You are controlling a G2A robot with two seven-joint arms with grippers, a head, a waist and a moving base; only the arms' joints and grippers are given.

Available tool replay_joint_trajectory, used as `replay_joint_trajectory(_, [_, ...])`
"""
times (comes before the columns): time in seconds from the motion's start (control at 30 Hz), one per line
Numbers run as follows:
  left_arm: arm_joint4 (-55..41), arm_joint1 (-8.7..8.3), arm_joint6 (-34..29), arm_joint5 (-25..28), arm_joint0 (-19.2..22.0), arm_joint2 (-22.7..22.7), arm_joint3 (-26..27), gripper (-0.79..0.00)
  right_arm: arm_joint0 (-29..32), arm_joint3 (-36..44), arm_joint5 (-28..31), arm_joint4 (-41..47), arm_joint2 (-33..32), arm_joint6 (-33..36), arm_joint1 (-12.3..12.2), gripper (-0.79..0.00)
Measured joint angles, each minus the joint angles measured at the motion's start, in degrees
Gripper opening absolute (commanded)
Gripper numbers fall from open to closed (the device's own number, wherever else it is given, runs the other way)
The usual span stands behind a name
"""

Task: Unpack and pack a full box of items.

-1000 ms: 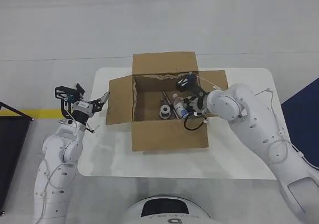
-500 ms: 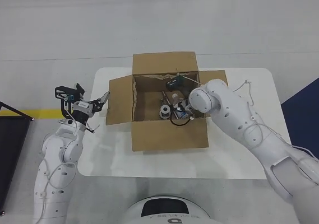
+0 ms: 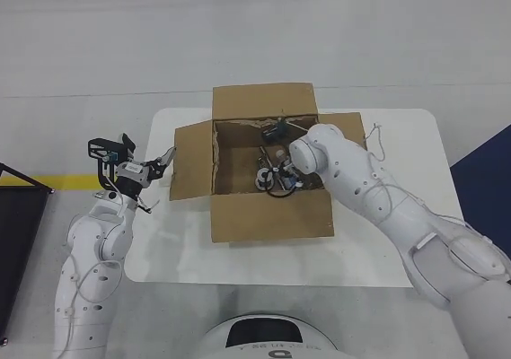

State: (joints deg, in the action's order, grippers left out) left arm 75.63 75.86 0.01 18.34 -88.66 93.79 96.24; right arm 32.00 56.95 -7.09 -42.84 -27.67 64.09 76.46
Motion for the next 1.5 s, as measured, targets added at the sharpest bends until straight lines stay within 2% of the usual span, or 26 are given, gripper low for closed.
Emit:
replay_joint_trajectory(0.2, [0.0, 0.0, 0.0, 0.0, 0.0, 0.0, 0.0, 0.0, -1.41, -5.88, 0.9, 1.19, 1.15, -0.71, 2.57, -0.154])
replay_joint_trajectory(0.27, [0.0, 0.0, 0.0, 0.0, 0.0, 0.0, 0.0, 0.0, -1.88, -7.74, 1.19, 1.55, 1.45, -0.87, 3.44, -0.062])
replay_joint_trajectory(0.47, [0.0, 0.0, 0.0, 0.0, 0.0, 0.0, 0.0, 0.0, -3.12, -12.9, 2.55, 2.53, 2.13, -1.28, 5.77, 0.0])
replay_joint_trajectory(0.57, [0.0, 0.0, 0.0, 0.0, 0.0, 0.0, 0.0, 0.0, -3.69, -15.41, 3.12, 2.88, 2.44, -1.4, 6.91, -0.068])
replay_joint_trajectory(0.63, [0.0, 0.0, 0.0, 0.0, 0.0, 0.0, 0.0, 0.0, -4.08, -17.08, 3.34, 3.14, 2.56, -1.44, 7.67, -0.074])
replay_joint_trajectory(0.67, [0.0, 0.0, 0.0, 0.0, 0.0, 0.0, 0.0, 0.0, -4.25, -17.76, 3.39, 3.23, 2.59, -1.52, 7.98, -0.135])
replay_joint_trajectory(0.77, [0.0, 0.0, 0.0, 0.0, 0.0, 0.0, 0.0, 0.0, -4.75, -19.8, 3.87, 3.6, 2.6, -1.9, 8.92, -0.394])
replay_joint_trajectory(0.9, [0.0, 0.0, 0.0, 0.0, 0.0, 0.0, 0.0, 0.0, -5.25, -22.28, 4.83, 3.93, 2.52, -2.26, 9.94, -0.456])
replay_joint_trajectory(0.97, [0.0, 0.0, 0.0, 0.0, 0.0, 0.0, 0.0, 0.0, -5.43, -23.6, 5.35, 4.1, 2.48, -2.33, 10.45, -0.542])
replay_joint_trajectory(1.07, [0.0, 0.0, 0.0, 0.0, 0.0, 0.0, 0.0, 0.0, -5.75, -25.45, 5.71, 4.15, 2.54, -1.99, 11.2, -0.785])
replay_joint_trajectory(1.3, [0.0, 0.0, 0.0, 0.0, 0.0, 0.0, 0.0, 0.0, -7.03, -27.54, 7.54, 4.3, 1.71, -2.99, 12.08, -0.785])
replay_joint_trajectory(1.5, [0.0, 0.0, 0.0, 0.0, 0.0, 0.0, 0.0, 0.0, -7.77, -25.33, 12.56, 5.27, -1.32, -3.93, 10.25, -0.785])
